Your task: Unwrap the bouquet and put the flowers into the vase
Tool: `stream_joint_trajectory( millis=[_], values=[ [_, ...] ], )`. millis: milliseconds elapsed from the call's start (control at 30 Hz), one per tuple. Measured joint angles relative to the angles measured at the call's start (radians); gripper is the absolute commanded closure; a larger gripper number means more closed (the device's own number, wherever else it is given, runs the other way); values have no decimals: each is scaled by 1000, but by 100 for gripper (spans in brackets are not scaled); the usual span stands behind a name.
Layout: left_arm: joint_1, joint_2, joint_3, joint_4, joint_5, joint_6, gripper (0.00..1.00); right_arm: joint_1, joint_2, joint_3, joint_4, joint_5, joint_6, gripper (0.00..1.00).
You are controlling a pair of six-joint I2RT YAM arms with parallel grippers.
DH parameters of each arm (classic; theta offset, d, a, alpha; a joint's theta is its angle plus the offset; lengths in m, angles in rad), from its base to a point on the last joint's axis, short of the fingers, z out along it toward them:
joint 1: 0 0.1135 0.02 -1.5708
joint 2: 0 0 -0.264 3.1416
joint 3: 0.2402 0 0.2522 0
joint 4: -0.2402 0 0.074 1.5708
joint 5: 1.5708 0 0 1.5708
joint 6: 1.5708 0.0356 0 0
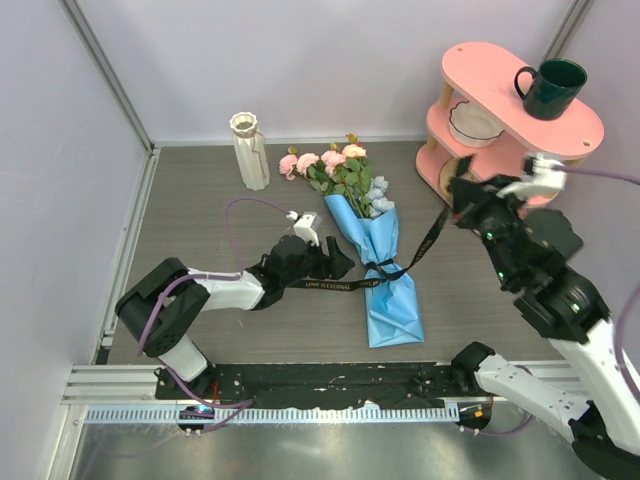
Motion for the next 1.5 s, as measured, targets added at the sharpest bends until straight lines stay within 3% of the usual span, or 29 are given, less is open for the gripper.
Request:
stream_joint_trajectory(
  millis=[200,300,433,567,600,700,833,967,1200,1367,1500],
  values=[
    [3,-136,-141,45,-129,-3,18,5,305,11,264,-516,134,99],
    [4,-250,-225,56,-246,-2,18,43,506,21,397,-661,215,98],
    [5,-429,-318,98,-392,-2,19,123,729,82,430,-726,269,89],
    [5,-485,-380,154,-464,-2,19,158,848,141,399,-755,295,51],
    [5,-487,-389,165,-473,0,19,158,854,141,390,-752,300,47],
    [5,-484,-398,180,-473,6,19,151,848,141,314,-715,269,41],
    [5,-447,-384,214,-419,32,20,137,744,60,216,-595,212,45],
    [5,-336,-305,228,-275,58,20,103,539,-131,120,-497,191,50],
    [-9,-28,-37,240,89,50,26,84,275,-383,0,-417,223,51],
    [-68,91,71,192,192,35,27,84,254,-471,-11,-416,248,48],
    [-103,113,99,112,172,50,38,84,254,-505,-23,-410,266,53]
  ],
)
